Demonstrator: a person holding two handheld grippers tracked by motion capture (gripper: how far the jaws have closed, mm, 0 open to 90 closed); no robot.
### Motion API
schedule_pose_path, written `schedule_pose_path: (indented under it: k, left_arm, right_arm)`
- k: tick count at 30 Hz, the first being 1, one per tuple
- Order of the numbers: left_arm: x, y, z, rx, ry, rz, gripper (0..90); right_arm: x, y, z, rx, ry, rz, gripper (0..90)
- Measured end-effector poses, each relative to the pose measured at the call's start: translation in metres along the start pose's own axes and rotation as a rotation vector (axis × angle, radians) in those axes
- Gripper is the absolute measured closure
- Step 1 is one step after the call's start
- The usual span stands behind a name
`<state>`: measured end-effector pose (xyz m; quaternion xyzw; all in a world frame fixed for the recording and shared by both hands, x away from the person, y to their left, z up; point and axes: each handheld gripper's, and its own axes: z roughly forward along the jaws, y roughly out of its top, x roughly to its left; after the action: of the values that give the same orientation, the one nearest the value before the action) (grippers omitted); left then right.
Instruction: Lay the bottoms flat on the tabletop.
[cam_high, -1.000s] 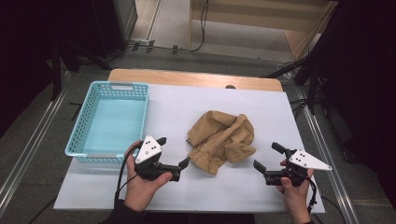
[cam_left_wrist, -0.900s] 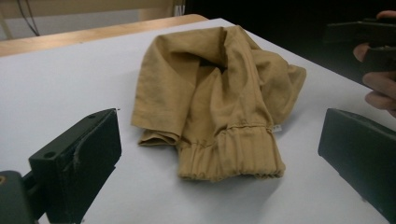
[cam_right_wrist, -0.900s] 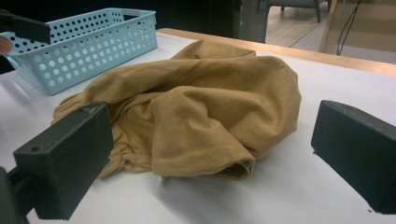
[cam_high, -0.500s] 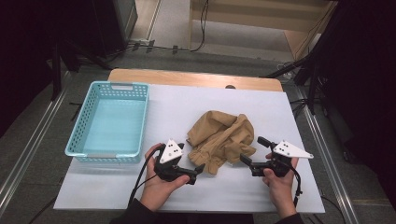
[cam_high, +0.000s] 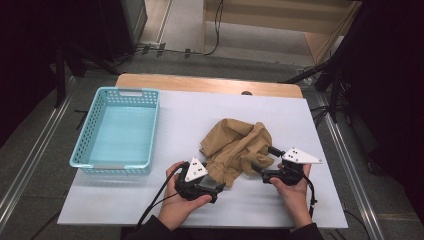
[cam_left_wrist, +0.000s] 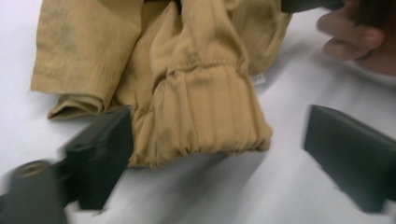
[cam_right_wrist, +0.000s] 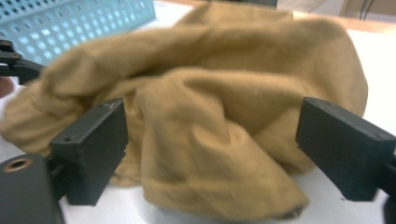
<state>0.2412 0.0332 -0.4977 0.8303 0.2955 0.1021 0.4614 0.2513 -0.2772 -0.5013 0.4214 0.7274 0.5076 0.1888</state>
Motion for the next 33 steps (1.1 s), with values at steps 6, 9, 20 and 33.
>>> schedule_pose_path:
  k: [6,9,20,33]
  left_arm:
    - [0.004,-0.005,0.004,0.026,-0.02,-0.031,56.3]
    - [0.007,-0.007,0.003,0.019,-0.027,-0.047,68.8]
    - [-0.005,0.004,-0.012,-0.023,-0.062,0.032,78.2]
    - [0.003,0.039,-0.08,-0.196,-0.016,0.022,79.4]
  right_arm:
    - [0.002,-0.008,0.006,0.078,-0.028,0.001,30.5]
    - [0.001,-0.011,0.012,0.128,-0.03,0.022,49.2]
    - [0.015,-0.003,0.002,0.105,0.041,-0.043,78.0]
    - [0.047,0.037,-0.044,-0.01,0.14,-0.153,60.7]
